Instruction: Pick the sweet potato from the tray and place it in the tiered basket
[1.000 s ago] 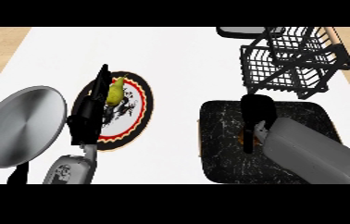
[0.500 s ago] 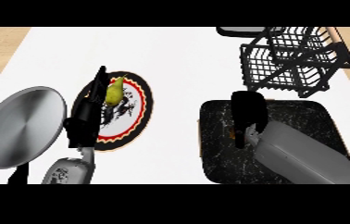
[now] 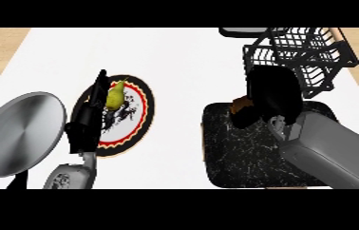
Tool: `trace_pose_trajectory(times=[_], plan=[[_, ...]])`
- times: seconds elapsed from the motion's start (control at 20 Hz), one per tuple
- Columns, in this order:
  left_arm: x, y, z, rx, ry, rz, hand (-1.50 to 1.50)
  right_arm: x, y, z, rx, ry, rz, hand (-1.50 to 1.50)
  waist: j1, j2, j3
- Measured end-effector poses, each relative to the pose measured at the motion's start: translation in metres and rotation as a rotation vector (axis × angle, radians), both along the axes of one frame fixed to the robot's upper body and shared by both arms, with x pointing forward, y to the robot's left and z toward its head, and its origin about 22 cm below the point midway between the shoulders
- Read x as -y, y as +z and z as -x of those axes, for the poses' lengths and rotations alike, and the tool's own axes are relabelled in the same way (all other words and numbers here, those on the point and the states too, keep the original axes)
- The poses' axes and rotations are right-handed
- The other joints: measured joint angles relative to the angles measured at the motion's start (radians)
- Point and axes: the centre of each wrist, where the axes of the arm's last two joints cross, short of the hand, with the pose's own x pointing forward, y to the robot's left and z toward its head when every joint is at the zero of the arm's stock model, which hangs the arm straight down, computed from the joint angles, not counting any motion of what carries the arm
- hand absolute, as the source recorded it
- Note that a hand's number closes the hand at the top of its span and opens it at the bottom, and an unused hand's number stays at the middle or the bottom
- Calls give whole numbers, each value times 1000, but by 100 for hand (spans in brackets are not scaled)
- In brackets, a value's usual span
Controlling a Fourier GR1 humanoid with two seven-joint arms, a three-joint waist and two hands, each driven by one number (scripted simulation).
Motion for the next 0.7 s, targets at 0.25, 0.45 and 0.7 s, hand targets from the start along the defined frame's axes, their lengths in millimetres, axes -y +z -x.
trace_pose_trajectory(times=[0.25,0.45,0.7], plan=[[-2,1,0,-4,3,-3,0,12,66,9,135,7,-63,150,-8,-3,0],[-2,3,1,-1,3,-4,0,26,108,17,196,-1,-98,150,-6,-2,0],[1,6,-2,5,-9,-1,0,37,151,16,248,-21,-198,150,6,3,0]])
